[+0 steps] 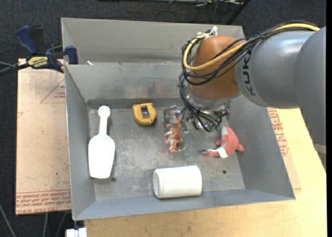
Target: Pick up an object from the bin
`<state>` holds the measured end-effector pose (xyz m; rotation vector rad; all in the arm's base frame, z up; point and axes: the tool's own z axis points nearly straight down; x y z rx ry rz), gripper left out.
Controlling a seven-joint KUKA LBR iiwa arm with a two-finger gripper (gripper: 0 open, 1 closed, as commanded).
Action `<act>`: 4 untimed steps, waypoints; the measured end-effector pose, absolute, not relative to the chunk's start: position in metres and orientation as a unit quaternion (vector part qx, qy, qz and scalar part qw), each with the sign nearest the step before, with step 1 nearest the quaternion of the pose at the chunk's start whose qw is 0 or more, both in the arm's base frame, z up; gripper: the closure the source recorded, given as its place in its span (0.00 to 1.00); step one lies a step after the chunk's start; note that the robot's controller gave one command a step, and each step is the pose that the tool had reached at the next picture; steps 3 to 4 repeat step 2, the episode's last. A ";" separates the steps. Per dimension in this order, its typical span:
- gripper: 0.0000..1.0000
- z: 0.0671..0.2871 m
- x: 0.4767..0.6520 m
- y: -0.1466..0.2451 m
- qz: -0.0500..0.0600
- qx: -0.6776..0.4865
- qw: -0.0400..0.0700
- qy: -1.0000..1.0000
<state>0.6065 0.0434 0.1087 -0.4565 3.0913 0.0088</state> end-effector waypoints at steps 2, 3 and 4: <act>1.00 0.109 0.597 0.030 0.003 -0.186 0.007 0.983; 1.00 0.109 0.597 0.030 0.003 -0.186 0.007 0.983; 1.00 0.109 0.597 0.030 0.003 -0.186 0.007 0.983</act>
Offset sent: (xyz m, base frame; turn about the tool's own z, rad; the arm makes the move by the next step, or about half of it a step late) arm -0.0094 -0.0070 0.0229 -0.0459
